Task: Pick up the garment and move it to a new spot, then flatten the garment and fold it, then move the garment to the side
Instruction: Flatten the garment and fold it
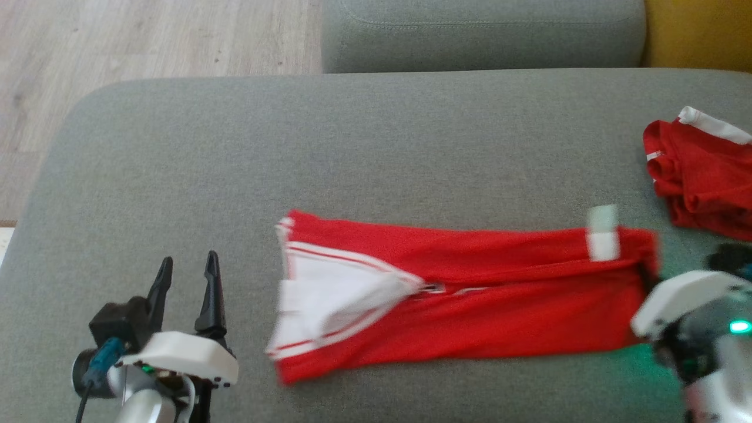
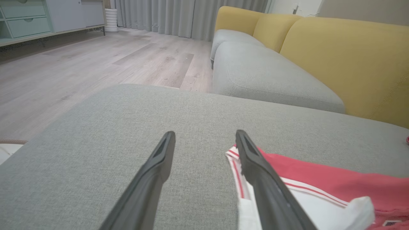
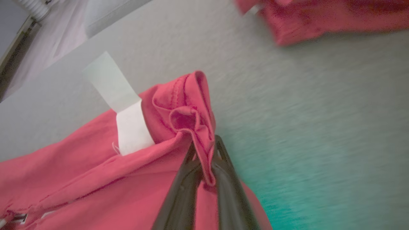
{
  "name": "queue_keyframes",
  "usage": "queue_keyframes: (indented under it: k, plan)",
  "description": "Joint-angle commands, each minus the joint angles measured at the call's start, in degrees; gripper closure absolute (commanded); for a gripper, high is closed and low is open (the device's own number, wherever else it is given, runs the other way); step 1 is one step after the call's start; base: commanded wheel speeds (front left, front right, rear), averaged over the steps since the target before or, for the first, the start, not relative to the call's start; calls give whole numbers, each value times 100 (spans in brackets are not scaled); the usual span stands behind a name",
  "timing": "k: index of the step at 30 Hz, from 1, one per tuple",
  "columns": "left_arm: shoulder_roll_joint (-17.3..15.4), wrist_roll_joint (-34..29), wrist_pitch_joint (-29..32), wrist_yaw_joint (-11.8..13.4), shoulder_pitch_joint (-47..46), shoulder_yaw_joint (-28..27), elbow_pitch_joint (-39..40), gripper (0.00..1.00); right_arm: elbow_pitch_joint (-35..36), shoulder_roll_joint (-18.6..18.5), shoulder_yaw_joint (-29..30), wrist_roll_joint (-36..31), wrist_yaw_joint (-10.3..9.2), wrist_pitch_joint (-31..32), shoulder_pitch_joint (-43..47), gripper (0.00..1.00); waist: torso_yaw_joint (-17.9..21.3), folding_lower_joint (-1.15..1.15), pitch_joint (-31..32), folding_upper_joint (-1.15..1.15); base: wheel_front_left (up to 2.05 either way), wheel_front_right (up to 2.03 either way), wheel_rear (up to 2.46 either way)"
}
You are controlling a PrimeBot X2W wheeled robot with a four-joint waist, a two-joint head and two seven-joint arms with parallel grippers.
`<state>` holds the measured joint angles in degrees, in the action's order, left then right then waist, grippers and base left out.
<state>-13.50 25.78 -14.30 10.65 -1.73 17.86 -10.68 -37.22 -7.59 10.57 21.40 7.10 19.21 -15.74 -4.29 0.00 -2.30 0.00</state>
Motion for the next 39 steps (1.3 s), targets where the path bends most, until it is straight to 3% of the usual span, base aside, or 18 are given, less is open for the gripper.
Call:
queue_keyframes:
  k: [1,5,11,15,19,26,39]
  plan:
    - [-16,-70,-70,4,-294,-268,238,0,370,-355,100,-157,39,-121,-247,100,-3,0,12,0,0,0,0]
    - [-13,-101,-70,7,-237,-353,281,0,941,-350,-32,-191,39,22,-235,100,8,0,43,0,0,0,0]
    - [20,-156,-70,34,-168,-395,384,0,2088,-15,-466,86,39,367,-30,100,-35,0,77,0,0,0,0]
    - [34,-172,-70,15,-150,-373,408,0,3045,330,-1152,721,39,735,166,100,-147,0,54,0,0,0,0]
    - [88,-187,-66,-34,-241,-272,395,0,3366,456,-1805,1510,39,927,288,100,-383,0,-5,0,0,0,0]
    - [200,-181,-66,-101,-406,-149,277,0,2806,469,-3084,2864,39,480,108,100,-958,0,-54,0,0,0,0]
    - [248,-172,-68,-182,-607,-126,51,0,709,470,-4573,4160,39,-772,-955,100,-1474,0,-158,0,0,0,0]
